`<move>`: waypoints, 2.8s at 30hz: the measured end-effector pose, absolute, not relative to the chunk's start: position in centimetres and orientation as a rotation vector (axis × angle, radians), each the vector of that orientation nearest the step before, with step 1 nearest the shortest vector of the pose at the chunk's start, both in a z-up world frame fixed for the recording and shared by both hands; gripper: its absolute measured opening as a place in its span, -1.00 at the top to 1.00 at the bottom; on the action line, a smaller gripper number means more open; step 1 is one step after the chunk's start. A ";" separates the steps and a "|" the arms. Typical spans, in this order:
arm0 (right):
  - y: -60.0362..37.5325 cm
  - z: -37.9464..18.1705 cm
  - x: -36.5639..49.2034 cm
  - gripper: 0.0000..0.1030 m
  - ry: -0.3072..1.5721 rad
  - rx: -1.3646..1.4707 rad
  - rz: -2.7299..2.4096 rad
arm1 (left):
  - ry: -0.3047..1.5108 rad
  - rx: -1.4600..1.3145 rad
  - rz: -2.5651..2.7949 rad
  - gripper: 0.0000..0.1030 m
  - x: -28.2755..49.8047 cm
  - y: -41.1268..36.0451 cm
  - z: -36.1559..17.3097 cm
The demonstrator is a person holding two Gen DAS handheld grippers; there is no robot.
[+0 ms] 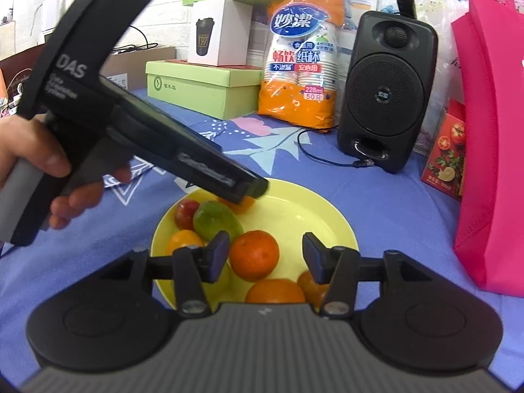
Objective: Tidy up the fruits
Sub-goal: 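Open both tools to drop the oranges onto the plate, then withdraw both tools from the plate toward the brown kiwis, then grasp a brown kiwi with the left tool while the right tool grasps another kiwi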
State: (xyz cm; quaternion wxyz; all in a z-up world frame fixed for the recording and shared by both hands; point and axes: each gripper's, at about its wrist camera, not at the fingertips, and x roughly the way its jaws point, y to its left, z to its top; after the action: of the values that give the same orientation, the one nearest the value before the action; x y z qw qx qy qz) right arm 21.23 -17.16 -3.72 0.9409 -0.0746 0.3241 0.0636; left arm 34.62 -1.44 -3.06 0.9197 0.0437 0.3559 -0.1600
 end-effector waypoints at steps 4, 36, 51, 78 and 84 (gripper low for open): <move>-17.9 -3.5 19.8 -0.06 0.650 -0.133 0.115 | 0.712 0.054 -0.327 -0.37 32.5 -0.2 -2.4; -18.9 -6.3 9.9 -0.09 0.730 -0.077 0.131 | 0.765 0.039 -0.356 -0.37 15.5 4.1 -6.1; -18.1 -7.2 10.2 -0.15 0.727 -0.099 0.134 | 0.718 0.171 -0.436 -0.33 12.5 -0.8 -6.8; -17.1 -7.5 14.4 0.50 0.736 -0.133 0.224 | 0.721 0.165 -0.555 0.48 14.1 -2.5 -7.4; -16.7 -7.4 14.0 0.51 0.732 -0.143 0.214 | 0.719 0.166 -0.549 0.49 13.9 -2.4 -7.3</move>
State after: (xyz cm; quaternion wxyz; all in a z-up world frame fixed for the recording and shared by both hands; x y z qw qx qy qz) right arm 14.03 -16.72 -7.40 0.9257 -0.0699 0.3567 0.1045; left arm 13.91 -2.43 -7.32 0.8962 0.0803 0.3469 -0.2647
